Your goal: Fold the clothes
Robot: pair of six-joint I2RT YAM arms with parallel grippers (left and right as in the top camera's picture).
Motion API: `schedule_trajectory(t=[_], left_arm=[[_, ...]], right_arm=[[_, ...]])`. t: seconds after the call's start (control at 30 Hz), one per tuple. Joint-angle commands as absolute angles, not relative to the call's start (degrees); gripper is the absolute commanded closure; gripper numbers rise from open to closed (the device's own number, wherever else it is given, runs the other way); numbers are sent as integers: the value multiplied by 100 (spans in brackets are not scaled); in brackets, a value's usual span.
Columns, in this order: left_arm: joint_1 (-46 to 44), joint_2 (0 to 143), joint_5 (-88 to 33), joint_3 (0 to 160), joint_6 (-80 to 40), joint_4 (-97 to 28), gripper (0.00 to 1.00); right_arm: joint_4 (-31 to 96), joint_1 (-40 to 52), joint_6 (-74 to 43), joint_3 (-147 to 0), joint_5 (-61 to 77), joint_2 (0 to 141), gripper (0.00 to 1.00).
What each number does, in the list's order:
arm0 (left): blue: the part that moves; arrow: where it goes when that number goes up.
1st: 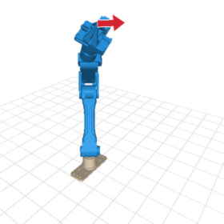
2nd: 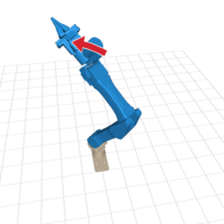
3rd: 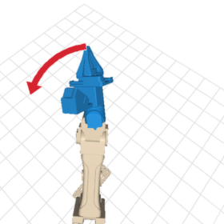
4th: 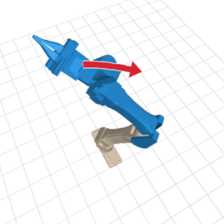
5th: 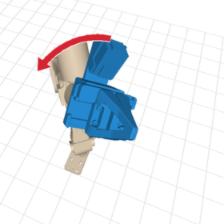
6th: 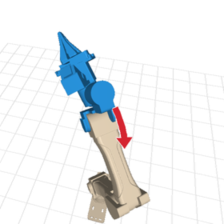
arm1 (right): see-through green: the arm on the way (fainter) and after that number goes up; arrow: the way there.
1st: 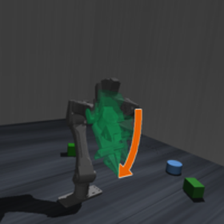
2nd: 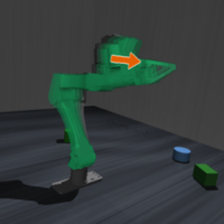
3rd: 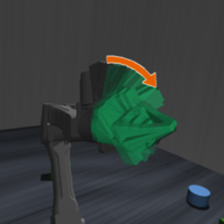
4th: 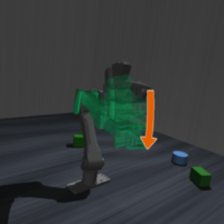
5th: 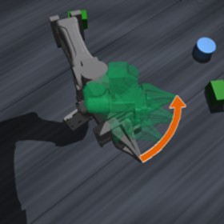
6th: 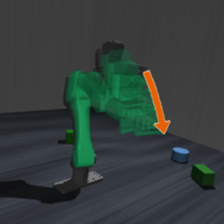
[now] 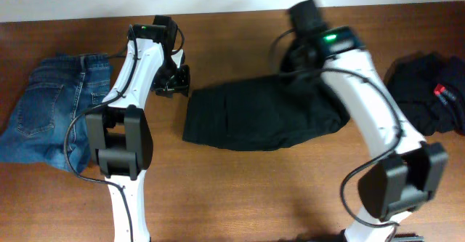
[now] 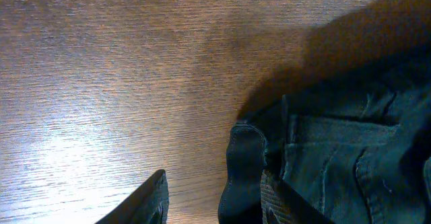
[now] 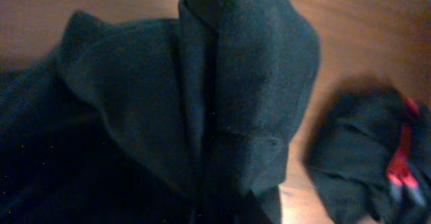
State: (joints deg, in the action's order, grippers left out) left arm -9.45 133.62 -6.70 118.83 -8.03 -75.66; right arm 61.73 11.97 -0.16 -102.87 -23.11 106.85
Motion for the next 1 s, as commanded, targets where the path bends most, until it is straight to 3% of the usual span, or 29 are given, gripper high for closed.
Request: schedule_trajectory(t=[0.0,0.37,0.67,0.97], left_arm=[[-947,13229,-731,11979,-810,-7570,56],[-945,13211,-943,11981,-808,-7789,56],[-965,12604,-2982,11985,12,-7168,61],[-1466,12569,-3022,11856,32,-6919,61]], right_arm=[[6246,646,58,-10302,-2379,10634,93],[6289,-528,709,-10285,-447,10643,84],[6326,-521,814,-10230,-403,10656,82],[6326,-528,814,-10226,-301,10656,82]])
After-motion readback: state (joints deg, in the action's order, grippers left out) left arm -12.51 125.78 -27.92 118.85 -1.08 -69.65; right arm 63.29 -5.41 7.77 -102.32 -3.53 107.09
